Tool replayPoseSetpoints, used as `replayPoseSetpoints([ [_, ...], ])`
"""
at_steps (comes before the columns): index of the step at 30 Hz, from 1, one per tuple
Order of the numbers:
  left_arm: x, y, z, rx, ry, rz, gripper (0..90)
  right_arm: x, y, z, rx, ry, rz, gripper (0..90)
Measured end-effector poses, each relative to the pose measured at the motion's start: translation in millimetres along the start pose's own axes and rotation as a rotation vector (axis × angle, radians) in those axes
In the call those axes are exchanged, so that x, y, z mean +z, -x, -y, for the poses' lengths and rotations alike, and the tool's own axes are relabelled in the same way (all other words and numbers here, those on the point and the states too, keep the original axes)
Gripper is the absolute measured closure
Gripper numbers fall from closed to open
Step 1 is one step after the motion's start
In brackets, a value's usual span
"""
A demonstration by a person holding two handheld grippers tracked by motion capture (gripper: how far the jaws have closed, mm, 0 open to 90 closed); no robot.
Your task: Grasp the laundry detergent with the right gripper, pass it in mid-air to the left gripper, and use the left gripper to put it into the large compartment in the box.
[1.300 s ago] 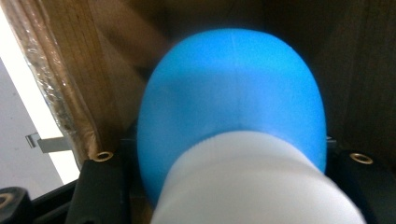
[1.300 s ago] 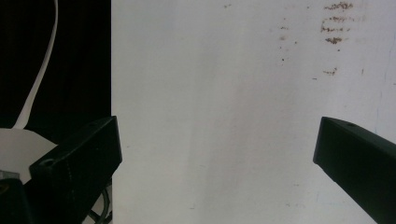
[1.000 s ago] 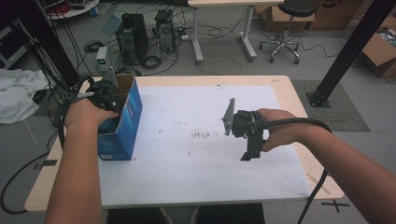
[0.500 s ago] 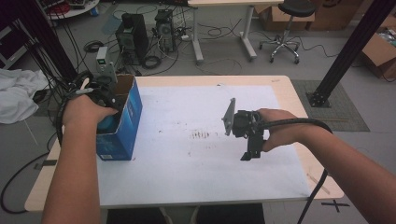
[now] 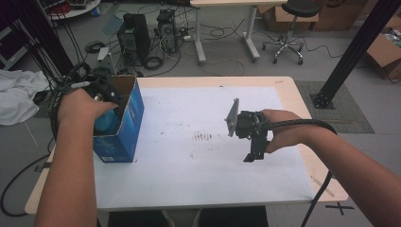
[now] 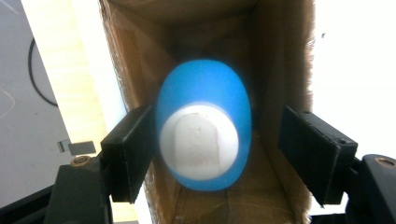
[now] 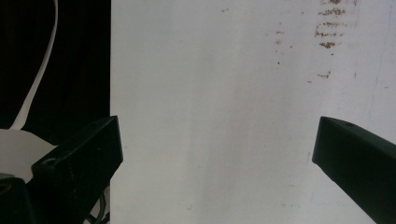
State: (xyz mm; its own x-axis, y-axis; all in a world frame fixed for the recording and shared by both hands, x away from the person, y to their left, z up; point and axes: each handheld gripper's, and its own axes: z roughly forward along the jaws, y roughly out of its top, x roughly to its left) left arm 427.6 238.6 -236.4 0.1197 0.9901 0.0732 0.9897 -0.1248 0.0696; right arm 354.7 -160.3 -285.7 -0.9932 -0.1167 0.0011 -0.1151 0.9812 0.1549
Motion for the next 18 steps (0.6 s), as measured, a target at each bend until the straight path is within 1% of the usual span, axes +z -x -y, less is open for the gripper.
replayPoseSetpoints([
  [1, 0.0, 0.0, 0.0, 0.000, 0.000, 0.000, 28.3, -0.1, 0.1, -0.3, 0.000, 0.000, 0.001, 1.5],
  [2, -3.3, 0.4, 0.1, -0.004, 0.004, -0.010, 27.7, -0.2, 0.2, -0.5, -0.003, 0.003, 0.001, 1.5],
  [3, -5.0, 0.1, 0.0, 0.000, 0.000, -0.015, 26.8, -0.4, 0.2, -0.8, -0.003, 0.003, 0.001, 1.5],
  [4, -6.3, 0.5, 0.2, -0.008, 0.000, -0.014, 25.7, -0.7, 0.0, -1.1, -0.003, 0.000, 0.002, 1.5],
  [5, -7.9, 0.4, 0.3, -0.005, 0.003, -0.022, 24.8, -0.9, 0.1, -1.2, -0.003, 0.000, 0.002, 1.5],
  [11, -18.7, -0.8, 1.6, -0.011, 0.010, -0.027, 23.9, -2.3, -0.1, 0.3, -0.001, 0.002, 0.006, 1.7],
  [12, -20.2, -0.7, 1.8, -0.014, 0.006, -0.027, 22.5, -2.4, -0.1, 0.7, 0.000, 0.004, 0.006, 1.7],
  [13, -21.9, -0.2, 2.0, -0.010, 0.003, -0.024, 20.9, -2.6, -0.2, 1.0, -0.001, 0.004, 0.006, 1.7],
  [15, -23.7, 0.7, 2.4, -0.005, 0.009, -0.021, 20.7, -3.1, -0.2, 1.6, 0.002, 0.003, 0.008, 1.8],
  [17, -29.6, 3.1, 3.1, 0.010, 0.014, -0.012, 20.3, -3.3, -0.2, 1.9, 0.005, 0.005, 0.009, 1.8],
  [18, -31.0, 4.4, 3.4, 0.010, 0.012, -0.014, 19.3, -3.3, -0.1, 1.9, 0.005, 0.005, 0.008, 1.8],
])
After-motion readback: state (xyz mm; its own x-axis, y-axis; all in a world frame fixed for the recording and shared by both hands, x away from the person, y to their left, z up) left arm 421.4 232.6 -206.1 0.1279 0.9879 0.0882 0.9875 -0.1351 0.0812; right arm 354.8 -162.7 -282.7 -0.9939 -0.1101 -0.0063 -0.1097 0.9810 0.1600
